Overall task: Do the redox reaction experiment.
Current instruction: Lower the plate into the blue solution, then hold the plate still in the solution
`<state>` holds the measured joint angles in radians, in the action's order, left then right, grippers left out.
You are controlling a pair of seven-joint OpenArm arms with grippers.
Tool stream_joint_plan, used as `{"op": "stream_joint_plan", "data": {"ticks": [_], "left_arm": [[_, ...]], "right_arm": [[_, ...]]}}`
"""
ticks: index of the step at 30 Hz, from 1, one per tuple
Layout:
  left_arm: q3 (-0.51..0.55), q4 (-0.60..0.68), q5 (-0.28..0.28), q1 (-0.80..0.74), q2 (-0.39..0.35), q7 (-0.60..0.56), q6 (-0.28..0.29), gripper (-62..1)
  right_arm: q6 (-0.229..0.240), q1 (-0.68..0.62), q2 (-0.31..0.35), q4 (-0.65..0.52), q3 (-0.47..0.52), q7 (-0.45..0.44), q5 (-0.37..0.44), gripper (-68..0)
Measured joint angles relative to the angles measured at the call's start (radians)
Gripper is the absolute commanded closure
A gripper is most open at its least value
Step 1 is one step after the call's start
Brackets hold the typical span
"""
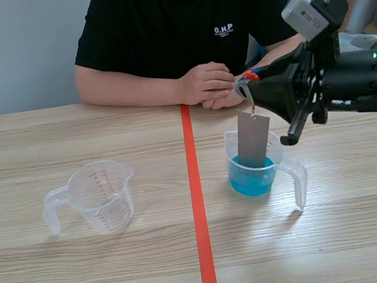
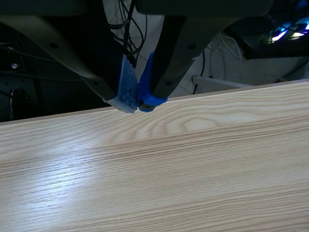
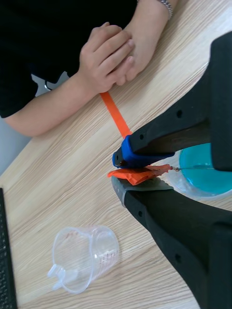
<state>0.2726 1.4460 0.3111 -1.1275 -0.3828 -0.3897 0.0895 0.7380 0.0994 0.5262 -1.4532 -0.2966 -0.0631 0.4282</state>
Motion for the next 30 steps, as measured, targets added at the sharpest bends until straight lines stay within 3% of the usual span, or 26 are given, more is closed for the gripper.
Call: {"op": "stream_joint_plan", "data": {"ticks": [5,30], "left_arm": [[0.0,0.0,0.0,0.0,0.0,0.0,0.0,-4.7],[0.0,0.0,0.0,0.0,0.0,0.0,0.0,-4.7]], "right_arm": [[0.0,0.001,-0.027,0.045,0.0,-0.031,-0.047,-1.5],[0.0,0.005,-0.038,0.058,0.0,-0.037,-0.055,-1.5]]}}
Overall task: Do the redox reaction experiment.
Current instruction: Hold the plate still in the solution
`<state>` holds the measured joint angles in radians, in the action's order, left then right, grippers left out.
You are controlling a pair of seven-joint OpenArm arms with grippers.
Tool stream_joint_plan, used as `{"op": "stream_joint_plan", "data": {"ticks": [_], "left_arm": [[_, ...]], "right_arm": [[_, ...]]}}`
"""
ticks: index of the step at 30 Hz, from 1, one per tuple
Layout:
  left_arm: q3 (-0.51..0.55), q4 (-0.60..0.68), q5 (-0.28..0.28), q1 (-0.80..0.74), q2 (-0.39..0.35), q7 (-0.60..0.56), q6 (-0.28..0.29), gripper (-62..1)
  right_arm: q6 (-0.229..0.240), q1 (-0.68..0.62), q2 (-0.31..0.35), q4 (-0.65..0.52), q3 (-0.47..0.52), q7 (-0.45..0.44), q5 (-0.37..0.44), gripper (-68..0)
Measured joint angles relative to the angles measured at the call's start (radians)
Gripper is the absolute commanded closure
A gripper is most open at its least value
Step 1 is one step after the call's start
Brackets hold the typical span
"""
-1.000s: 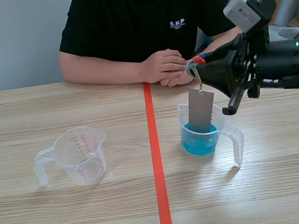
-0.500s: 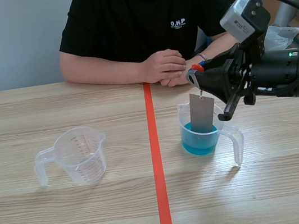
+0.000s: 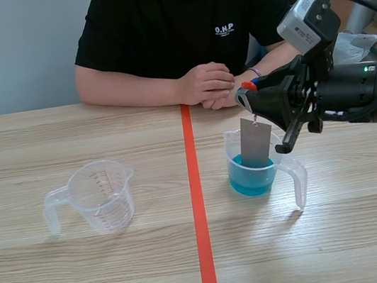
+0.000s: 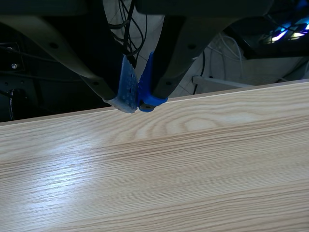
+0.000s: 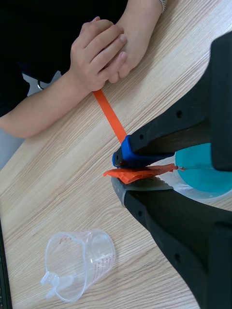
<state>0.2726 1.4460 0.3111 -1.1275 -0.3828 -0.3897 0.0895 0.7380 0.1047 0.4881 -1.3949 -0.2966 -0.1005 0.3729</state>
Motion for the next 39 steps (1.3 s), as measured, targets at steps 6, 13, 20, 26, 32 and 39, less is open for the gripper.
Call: {"op": "stream_joint_plan", "data": {"ticks": [6,13,20,26,32,39], "left_arm": [[0.0,0.0,0.0,0.0,0.0,0.0,0.0,-4.7],[0.0,0.0,0.0,0.0,0.0,0.0,0.0,-4.7],[0.0,0.0,0.0,0.0,0.0,0.0,0.0,-4.7],[0.0,0.0,0.0,0.0,0.0,0.0,0.0,-4.7],[0.0,0.0,0.0,0.0,0.0,0.0,0.0,-4.7],[0.0,0.0,0.0,0.001,0.0,0.0,0.0,-4.7]], "right_arm": [[0.0,0.0,0.0,0.0,0.0,0.0,0.0,-1.5],[0.0,0.0,0.0,0.0,0.0,0.0,0.0,-1.5],[0.0,0.0,0.0,0.0,0.0,0.0,0.0,-1.5],[0.0,0.0,0.005,-0.005,0.0,0.018,0.017,-1.5],[0.0,-0.001,0.027,-0.048,0.021,0.098,0.076,-1.5],[0.0,0.0,0.07,-0.132,0.042,0.177,0.201,-1.5]]}}
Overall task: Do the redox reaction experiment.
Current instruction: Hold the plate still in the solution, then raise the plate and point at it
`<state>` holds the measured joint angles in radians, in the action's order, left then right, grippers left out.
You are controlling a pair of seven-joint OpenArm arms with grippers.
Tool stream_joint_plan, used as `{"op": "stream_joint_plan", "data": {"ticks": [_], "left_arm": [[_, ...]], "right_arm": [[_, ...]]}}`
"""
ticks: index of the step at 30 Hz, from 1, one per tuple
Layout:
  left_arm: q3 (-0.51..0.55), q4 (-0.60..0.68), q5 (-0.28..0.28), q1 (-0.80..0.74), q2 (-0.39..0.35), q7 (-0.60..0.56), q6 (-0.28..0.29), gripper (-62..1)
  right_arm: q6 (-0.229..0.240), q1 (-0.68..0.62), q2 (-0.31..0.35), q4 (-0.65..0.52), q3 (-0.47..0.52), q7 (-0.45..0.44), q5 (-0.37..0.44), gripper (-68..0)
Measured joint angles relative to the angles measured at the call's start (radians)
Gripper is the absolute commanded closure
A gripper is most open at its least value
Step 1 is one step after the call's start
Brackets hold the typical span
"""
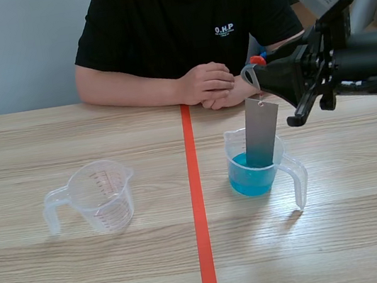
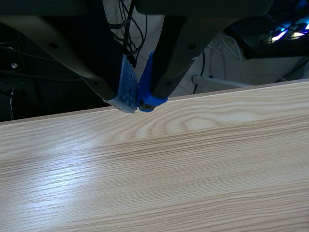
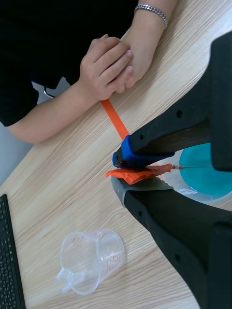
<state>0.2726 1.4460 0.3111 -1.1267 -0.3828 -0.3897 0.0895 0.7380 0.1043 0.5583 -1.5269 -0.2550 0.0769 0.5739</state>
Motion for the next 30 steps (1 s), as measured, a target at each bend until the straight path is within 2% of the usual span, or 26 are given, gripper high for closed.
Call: {"op": "stream_joint_plan", "data": {"ticks": [8,17,30], "left_arm": [[0.0,0.0,0.0,0.0,0.0,0.0,0.0,-4.7],[0.0,0.0,0.0,0.005,0.0,0.001,0.0,-4.7],[0.0,0.0,0.0,0.005,0.0,0.0,0.0,-4.7]], "right_arm": [[0.0,0.0,0.054,-0.109,0.011,0.07,0.132,-1.5],[0.0,0.0,0.071,-0.193,0.087,0.174,0.211,-1.5],[0.0,0.0,0.071,-0.28,0.185,0.244,0.299,-1.5]]}}
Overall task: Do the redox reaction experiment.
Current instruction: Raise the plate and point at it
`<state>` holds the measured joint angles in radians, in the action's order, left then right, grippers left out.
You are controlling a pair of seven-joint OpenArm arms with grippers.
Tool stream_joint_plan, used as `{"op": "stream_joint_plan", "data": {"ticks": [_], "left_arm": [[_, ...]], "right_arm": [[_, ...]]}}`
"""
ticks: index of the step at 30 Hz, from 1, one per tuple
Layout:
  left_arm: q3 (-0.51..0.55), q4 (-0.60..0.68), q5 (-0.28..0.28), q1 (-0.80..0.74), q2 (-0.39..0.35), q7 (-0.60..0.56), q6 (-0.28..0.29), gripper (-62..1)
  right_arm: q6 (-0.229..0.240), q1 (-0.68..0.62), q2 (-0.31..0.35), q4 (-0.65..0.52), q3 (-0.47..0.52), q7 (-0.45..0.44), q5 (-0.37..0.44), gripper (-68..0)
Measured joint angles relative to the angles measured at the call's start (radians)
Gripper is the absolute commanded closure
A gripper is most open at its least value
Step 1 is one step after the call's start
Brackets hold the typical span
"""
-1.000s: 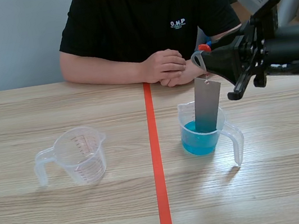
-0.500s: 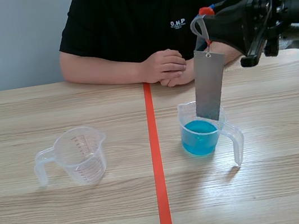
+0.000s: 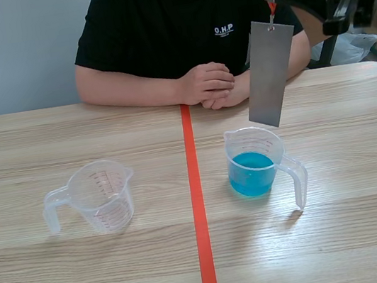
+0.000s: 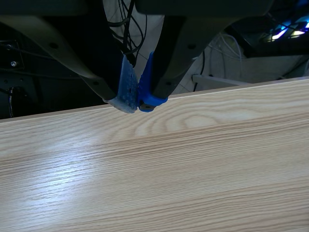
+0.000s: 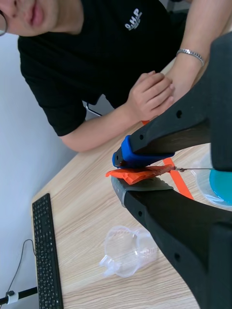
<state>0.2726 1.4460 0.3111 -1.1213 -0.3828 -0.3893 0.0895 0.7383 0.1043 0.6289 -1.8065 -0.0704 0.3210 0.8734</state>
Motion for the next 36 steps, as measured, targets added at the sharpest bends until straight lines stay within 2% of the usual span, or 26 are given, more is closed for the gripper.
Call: {"op": "stream_joint_plan", "data": {"ticks": [18,22,23,25,28,32,36], "left_arm": [[0.0,0.0,0.0,0.0,0.0,0.0,0.002,-4.7],[0.0,0.0,0.0,0.0,-0.002,-0.002,0.022,-4.7],[0.0,0.0,0.001,0.0,-0.008,-0.005,0.046,-4.7],[-0.003,0.0,0.0,0.0,-0.039,-0.005,0.1,-4.7],[-0.006,0.001,0.0,-0.001,-0.125,-0.031,0.15,-4.7],[-0.005,0.032,0.0,0.0,-0.29,-0.09,0.176,-4.7],[-0.006,0.092,-0.001,0.043,-0.451,-0.086,0.205,-4.7]], "right_arm": [[0.0,0.0,0.0,-0.024,0.017,0.021,0.014,-1.5],[0.0,0.0,0.0,-0.024,0.017,0.021,0.014,-1.5],[0.0,0.0,0.0,-0.024,0.017,0.021,0.014,-1.5],[0.0,0.0,0.0,-0.024,0.017,0.021,0.014,-1.5],[0.0,0.0,0.0,-0.024,0.017,0.021,0.014,-1.5],[0.0,0.0,0.0,-0.024,0.017,0.021,0.014,-1.5],[0.0,0.0,0.0,-0.024,0.017,0.021,0.014,-1.5]]}}
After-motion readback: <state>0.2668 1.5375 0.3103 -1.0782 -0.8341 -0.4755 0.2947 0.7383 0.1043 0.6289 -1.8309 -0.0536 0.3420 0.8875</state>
